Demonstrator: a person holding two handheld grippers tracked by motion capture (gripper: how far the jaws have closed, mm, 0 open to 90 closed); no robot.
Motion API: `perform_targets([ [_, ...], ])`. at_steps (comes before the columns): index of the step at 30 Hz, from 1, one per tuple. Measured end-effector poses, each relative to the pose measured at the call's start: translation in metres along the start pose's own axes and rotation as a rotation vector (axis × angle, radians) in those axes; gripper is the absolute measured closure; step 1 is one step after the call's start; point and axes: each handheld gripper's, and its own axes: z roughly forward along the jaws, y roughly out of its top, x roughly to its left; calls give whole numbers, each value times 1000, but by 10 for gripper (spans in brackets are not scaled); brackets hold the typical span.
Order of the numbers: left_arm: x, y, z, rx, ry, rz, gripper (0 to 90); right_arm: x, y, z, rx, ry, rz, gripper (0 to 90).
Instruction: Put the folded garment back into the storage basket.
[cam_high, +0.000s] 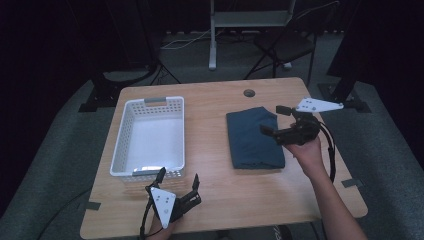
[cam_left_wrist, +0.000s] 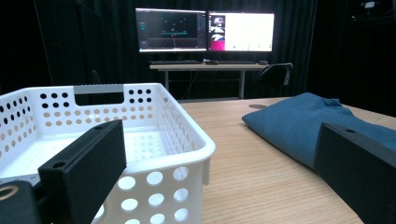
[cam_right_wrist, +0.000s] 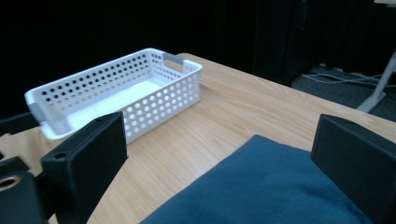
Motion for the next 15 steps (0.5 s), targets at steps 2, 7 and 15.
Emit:
perform_targets([
  [2,0,0,0,0,0,0,42,-6,1,4,13,-8,8,36],
  [7,0,0,0,0,0,0,42,-18,0,11,33,-29,27,36],
  [15,0,0,0,0,-1,0,42,-50,-9,31,92,-66,99,43],
])
